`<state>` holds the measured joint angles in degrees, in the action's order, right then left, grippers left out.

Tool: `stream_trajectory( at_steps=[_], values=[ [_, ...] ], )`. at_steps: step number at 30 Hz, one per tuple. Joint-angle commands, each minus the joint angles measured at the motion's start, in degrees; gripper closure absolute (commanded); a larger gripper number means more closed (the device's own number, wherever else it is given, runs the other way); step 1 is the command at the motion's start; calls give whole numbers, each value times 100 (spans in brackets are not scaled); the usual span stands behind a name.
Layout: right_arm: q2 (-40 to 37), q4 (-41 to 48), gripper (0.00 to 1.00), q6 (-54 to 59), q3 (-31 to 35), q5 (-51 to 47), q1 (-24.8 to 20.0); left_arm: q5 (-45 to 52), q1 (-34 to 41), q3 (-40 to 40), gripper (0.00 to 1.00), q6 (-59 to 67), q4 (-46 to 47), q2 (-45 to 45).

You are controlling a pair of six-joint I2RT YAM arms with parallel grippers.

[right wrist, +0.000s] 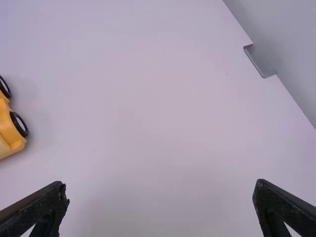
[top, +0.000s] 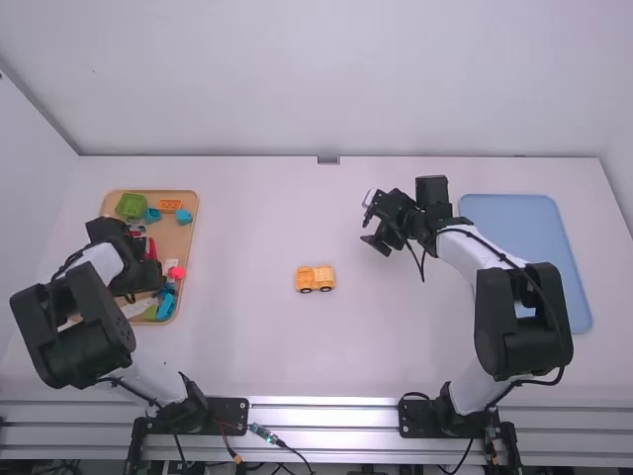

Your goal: Assemble lego blocks to make yellow taxi

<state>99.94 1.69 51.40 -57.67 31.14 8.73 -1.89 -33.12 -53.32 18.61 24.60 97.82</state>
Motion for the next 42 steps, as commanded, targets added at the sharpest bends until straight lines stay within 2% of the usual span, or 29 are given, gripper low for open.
stream_trajectory(
  at_steps=[1,12,17,25,30,42],
  values=[
    [-160,26,1,-20,31,28,-13,391,-24,70,36,329,-2,61],
    [-160,70,1,-20,31,28,-13,432,-26,356,36,585,-675,61],
    [-160,66,1,-20,31,28,-11,412,-26,466,39,633,-737,61],
    [-160,68,1,-20,31,28,-11,399,-26,407,39,631,-828,61],
    [-160,66,1,-20,31,31,-13,-47,-26,409,38,461,-837,61],
    [-160,92,1,-20,31,28,-9,126,-26,411,38,478,-1008,61]
  ],
)
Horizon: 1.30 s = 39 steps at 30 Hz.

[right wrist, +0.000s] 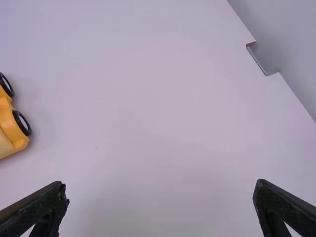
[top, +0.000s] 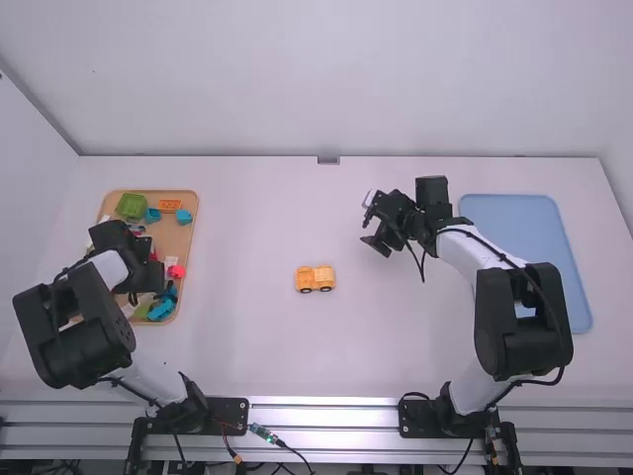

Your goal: Assemble lego blocks to make yellow taxi

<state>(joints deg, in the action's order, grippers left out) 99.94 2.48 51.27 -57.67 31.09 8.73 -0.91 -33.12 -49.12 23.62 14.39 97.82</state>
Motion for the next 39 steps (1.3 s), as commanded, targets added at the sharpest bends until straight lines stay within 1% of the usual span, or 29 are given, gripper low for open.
stream_trajectory(
  at_steps=[1,7,11,16,20,24,31,39],
  values=[
    [-160,33,1,-4,31,33,-4,28,-26,-9,38,-22,11,61],
    [-160,52,0,-4,31,33,-4,10,-24,-9,39,-51,-17,61],
    [-160,55,1,-4,31,33,-13,34,-26,7,38,-390,-116,61],
    [-160,85,0,-4,31,33,-13,187,-24,238,34,-390,-466,61],
    [-160,96,1,-4,31,33,-13,332,-26,345,34,-403,-542,61],
    [-160,94,1,-4,31,33,-4,316,-26,345,36,-438,-501,61],
    [-160,101,1,-7,31,33,-13,316,-28,345,42,-503,-575,61],
    [-160,120,1,-4,31,-98,-13,332,-31,345,43,-650,-529,61]
  ],
)
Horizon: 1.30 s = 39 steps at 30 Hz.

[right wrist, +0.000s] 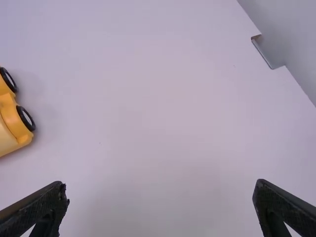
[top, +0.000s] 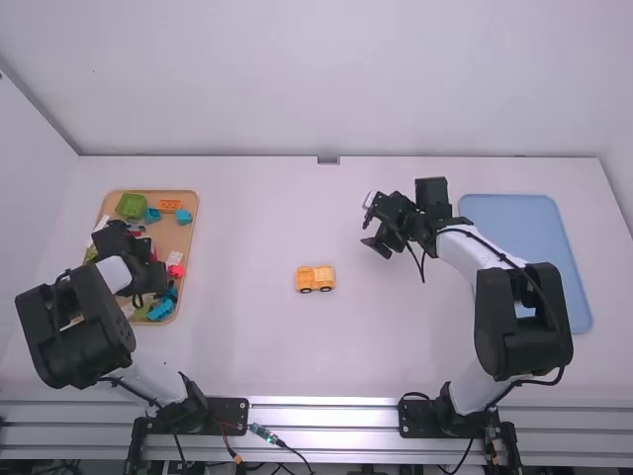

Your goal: Assemble lego blocks to make yellow taxi

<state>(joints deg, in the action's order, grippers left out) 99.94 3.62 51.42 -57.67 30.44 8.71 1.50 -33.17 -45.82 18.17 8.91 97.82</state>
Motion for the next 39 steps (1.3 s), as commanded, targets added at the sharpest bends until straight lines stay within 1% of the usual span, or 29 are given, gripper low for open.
stream_trajectory(
  at_steps=[1,4,12,19,25,30,39],
  values=[
    [-160,7,1,-22,31,-28,-11,93,-26,15,43,-101,31,61],
    [-160,24,1,-20,31,-31,-2,93,-26,15,45,-99,24,61],
    [-160,28,1,-22,31,-35,0,115,-26,17,48,-103,68,61],
    [-160,31,0,-22,31,-31,-11,100,-26,229,46,-99,-216,61],
    [-160,24,1,-20,31,-31,0,115,-26,227,46,-103,-212,61],
    [-160,26,1,-22,31,-31,-2,115,-26,240,52,-105,-177,61],
    [-160,28,1,-22,31,-31,-9,89,-22,238,57,-156,-42,61]
  ],
)
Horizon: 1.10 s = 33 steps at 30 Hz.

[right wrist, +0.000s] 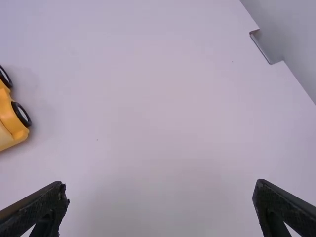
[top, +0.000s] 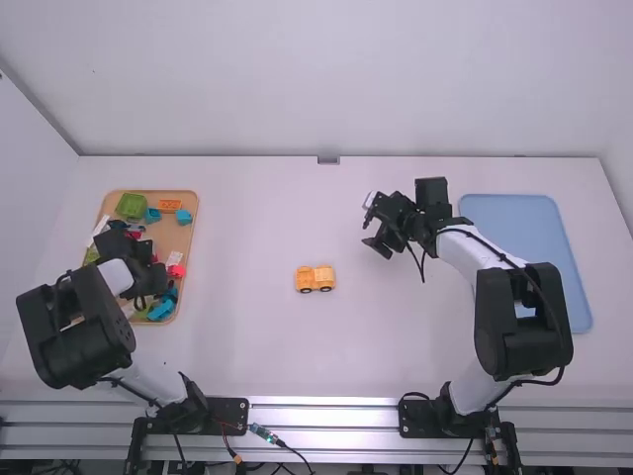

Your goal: Assemble lego blocks to make yellow taxi

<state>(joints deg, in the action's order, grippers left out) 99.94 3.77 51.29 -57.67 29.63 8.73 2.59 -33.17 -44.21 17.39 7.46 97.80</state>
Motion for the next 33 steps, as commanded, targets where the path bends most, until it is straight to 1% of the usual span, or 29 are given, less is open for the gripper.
stream_trajectory(
  at_steps=[1,5,7,11,12,15,17,24,25,26,28,29,31,33],
  values=[
    [-160,13,1,-9,31,50,-9,-20,-22,76,58,-101,103,63],
    [-160,13,0,-7,31,50,-7,-33,-22,76,59,-158,120,63],
    [-160,13,1,-9,31,50,-9,-33,-24,76,62,-156,120,63],
    [-160,13,1,-7,31,50,-7,-14,-22,76,63,-175,125,63],
    [-160,13,0,-9,31,50,-7,-18,-22,76,66,-178,127,63],
    [-160,17,1,-9,31,50,-7,-16,-24,76,68,-193,125,63],
    [-160,17,1,-9,31,50,-7,-22,-20,76,71,-307,111,63],
    [-160,9,1,-9,31,52,-7,-14,-24,57,73,-328,105,63],
    [-160,4,1,-9,31,52,-7,-14,-28,37,75,-328,109,63],
    [-160,-11,0,-9,31,52,-7,-5,-15,-9,80,-328,142,63],
    [-160,-37,1,-11,31,55,-7,74,-31,-74,81,-326,210,61],
    [-160,-59,1,-9,31,70,0,185,-24,-144,84,-326,275,57],
    [-160,-83,1,-11,31,98,24,310,-9,-229,84,-324,352,48],
    [-160,-109,1,-7,31,92,92,332,-4,-352,88,-331,468,33]
  ],
)
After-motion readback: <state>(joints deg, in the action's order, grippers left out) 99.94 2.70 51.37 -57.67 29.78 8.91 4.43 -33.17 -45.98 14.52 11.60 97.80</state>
